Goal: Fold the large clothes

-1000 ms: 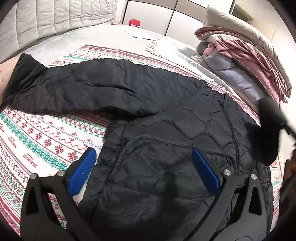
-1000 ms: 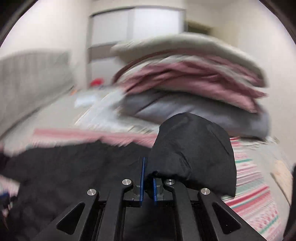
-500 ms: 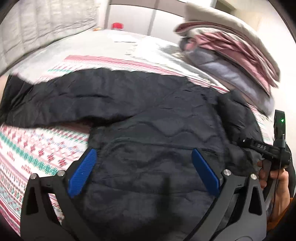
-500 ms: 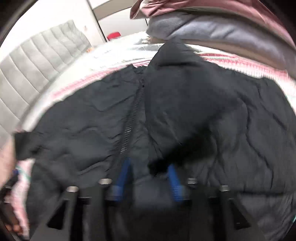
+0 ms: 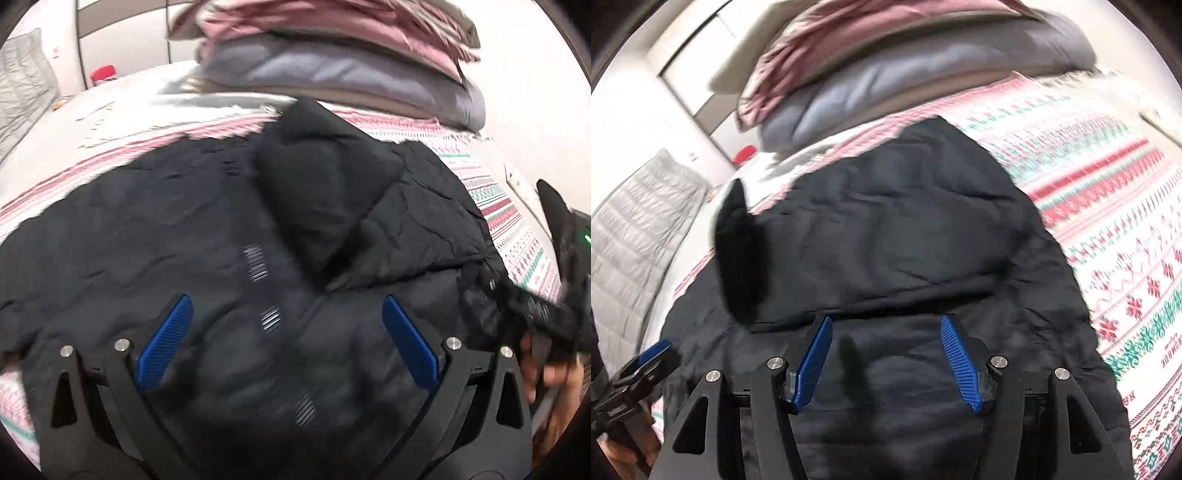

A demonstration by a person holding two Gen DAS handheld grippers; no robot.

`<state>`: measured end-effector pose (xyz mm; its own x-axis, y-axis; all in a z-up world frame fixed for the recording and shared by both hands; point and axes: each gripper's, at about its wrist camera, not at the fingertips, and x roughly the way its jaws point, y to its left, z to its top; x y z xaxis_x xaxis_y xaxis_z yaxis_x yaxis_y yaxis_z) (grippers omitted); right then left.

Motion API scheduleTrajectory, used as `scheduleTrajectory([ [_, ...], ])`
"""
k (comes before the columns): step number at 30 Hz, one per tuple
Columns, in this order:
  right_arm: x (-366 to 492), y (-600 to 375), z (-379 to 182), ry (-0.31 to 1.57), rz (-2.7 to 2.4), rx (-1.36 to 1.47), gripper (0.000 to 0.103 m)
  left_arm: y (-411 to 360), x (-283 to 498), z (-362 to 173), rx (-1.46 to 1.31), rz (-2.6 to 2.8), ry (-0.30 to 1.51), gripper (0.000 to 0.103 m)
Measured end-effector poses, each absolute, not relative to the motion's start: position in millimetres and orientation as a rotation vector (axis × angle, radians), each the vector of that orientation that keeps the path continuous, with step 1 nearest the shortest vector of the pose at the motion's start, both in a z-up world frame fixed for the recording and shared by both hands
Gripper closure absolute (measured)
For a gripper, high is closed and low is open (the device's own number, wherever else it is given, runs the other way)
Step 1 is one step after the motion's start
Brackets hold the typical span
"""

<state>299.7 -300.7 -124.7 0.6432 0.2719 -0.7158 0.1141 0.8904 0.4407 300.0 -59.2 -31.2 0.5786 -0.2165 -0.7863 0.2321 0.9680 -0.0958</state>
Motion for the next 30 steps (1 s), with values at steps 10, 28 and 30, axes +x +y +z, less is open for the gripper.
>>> scheduleTrajectory([
  [10,298.0,-321.0,-133.7,0.885,0.104,0.463,0.040,-38.6,344.6,-27.5,-0.156,-0.028,0.855,0.007],
  [28,293.7,-324.9,-123.8,0.886,0.080,0.513,0.040,-16.8,380.4,-56.8,0.001,-0.129,0.918,0.008],
  [30,293.1,-328.4,-122.0,0.879,0.075,0.520,0.040,-11.4,388.1,-75.0,-0.038,-0.112,1.010,0.008],
])
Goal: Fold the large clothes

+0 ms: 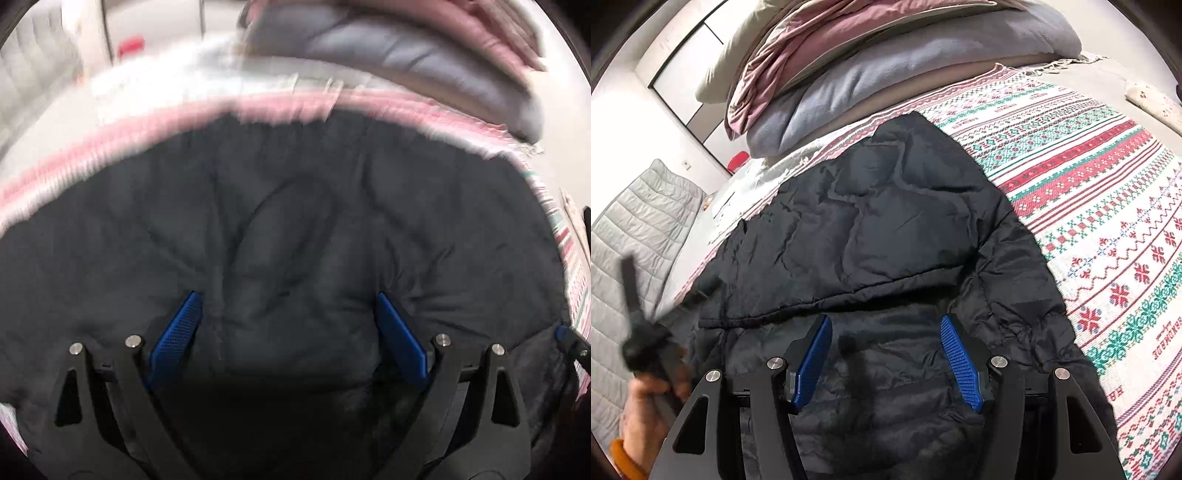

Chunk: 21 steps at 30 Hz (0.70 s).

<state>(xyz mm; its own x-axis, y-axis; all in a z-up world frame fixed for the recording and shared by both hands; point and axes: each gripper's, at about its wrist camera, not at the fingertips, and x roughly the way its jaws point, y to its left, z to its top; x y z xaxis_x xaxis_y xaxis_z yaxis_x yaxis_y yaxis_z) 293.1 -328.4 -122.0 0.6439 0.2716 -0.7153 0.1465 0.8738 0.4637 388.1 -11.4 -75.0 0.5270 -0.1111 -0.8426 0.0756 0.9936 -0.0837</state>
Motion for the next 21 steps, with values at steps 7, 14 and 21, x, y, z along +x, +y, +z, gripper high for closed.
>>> scheduleTrajectory([
  [7,293.3,-338.4,-124.2,0.875,0.048,0.538,0.040,-1.8,368.9,-56.2,-0.251,-0.202,1.013,0.082],
  [14,288.8,-339.3,-113.6,0.853,0.045,0.523,0.040,-6.4,349.3,-61.1,-0.253,-0.132,1.107,0.068],
  [21,288.0,-335.9,-109.7,0.862,0.014,0.475,0.040,8.3,320.5,-30.0,-0.207,-0.103,1.019,0.021],
])
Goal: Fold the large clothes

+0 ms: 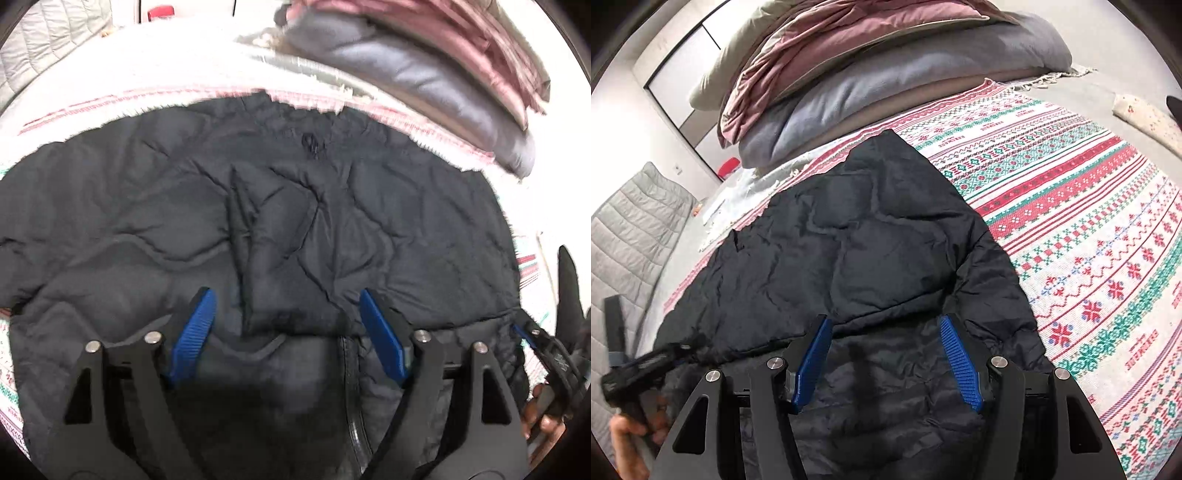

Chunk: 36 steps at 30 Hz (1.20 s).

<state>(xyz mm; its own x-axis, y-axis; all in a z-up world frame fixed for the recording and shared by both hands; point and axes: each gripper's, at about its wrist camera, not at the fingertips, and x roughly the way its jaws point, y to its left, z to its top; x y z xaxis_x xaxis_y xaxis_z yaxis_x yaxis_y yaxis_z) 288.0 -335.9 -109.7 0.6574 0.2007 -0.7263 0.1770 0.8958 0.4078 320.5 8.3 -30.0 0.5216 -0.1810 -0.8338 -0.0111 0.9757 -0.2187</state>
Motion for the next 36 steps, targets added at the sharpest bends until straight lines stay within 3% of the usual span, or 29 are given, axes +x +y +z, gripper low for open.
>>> scheduleTrajectory([
  [12,274.6,-313.7,-74.9,0.848,0.057,0.416,0.027,145.8,243.1,-6.6,-0.349,0.079,0.927,0.009],
  [30,275.1,-274.8,-73.8,0.884,0.096,0.312,0.026,417.1,171.0,-95.4,-0.467,0.644,0.781,0.009],
  [33,277.9,-265.6,-81.0,0.909,0.107,0.286,0.026,441.4,166.1,-103.9,-0.527,0.631,0.719,0.020],
  [36,280.9,-258.3,-89.2,0.936,0.123,0.282,0.026,453.8,167.5,-104.3,-0.545,0.610,0.680,0.040],
])
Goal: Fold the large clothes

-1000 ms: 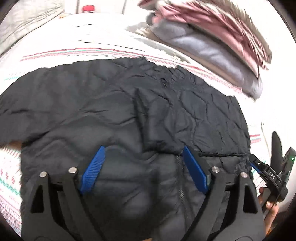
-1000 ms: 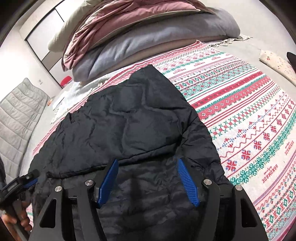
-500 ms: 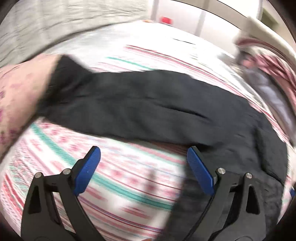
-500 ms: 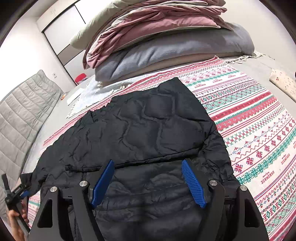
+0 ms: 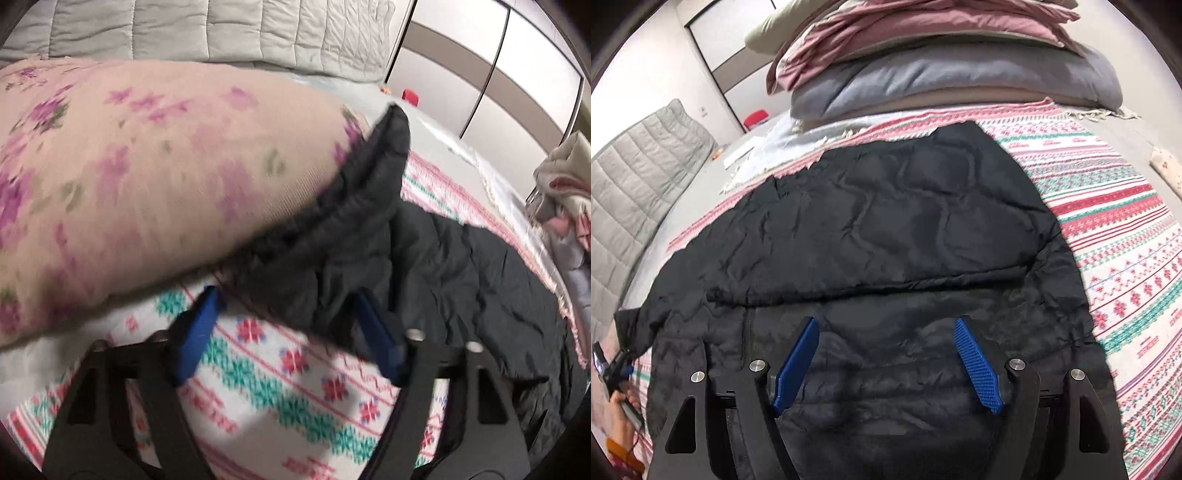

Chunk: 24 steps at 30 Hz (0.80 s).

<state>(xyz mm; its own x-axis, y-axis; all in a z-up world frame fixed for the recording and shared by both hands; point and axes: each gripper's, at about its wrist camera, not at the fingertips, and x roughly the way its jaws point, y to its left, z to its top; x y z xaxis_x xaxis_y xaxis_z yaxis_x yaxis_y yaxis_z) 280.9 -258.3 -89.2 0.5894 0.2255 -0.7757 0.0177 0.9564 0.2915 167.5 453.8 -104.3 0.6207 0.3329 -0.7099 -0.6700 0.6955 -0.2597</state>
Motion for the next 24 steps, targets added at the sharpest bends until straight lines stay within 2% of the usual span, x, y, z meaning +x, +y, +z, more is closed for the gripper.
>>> scheduleTrajectory([
  [5,283.6,-248.4,-100.8,0.972,0.129,0.260,0.026,453.9,176.2,-91.1,-0.540,0.571,0.648,0.093],
  [14,279.7,-242.8,-99.0,0.965,0.151,0.259,0.026,406.0,193.8,2.1,-0.482,0.345,0.571,0.098],
  [21,274.7,-249.6,-85.6,0.931,0.171,0.299,0.026,315.9,230.5,84.5,-0.470,0.098,0.532,0.098],
  [24,274.4,-254.2,-80.8,0.918,0.175,0.320,0.026,270.6,247.5,100.4,-0.472,-0.011,0.534,0.098],
])
